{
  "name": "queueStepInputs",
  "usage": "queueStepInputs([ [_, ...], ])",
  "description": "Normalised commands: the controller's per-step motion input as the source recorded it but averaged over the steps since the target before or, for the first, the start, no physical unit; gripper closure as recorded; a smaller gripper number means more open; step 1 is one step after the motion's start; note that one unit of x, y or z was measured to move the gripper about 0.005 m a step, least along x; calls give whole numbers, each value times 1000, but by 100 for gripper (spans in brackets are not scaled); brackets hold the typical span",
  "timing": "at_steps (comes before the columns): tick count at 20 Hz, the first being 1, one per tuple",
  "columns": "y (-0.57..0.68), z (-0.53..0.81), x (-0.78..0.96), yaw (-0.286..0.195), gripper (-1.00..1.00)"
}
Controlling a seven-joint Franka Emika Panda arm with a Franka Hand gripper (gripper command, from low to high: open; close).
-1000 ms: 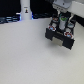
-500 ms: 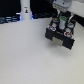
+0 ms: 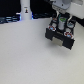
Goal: Open the kcup holder, insert the kcup into the holder, and close the kcup holder
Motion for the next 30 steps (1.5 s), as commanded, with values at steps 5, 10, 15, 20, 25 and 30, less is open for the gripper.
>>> queueStepInputs([
  [5,28,-238,19,18,100],
  [10,108,-96,58,32,-100],
  [15,118,61,97,52,-100],
  [20,51,260,132,56,-100],
  [25,-96,509,187,72,-100],
  [30,-288,593,298,64,-100],
])
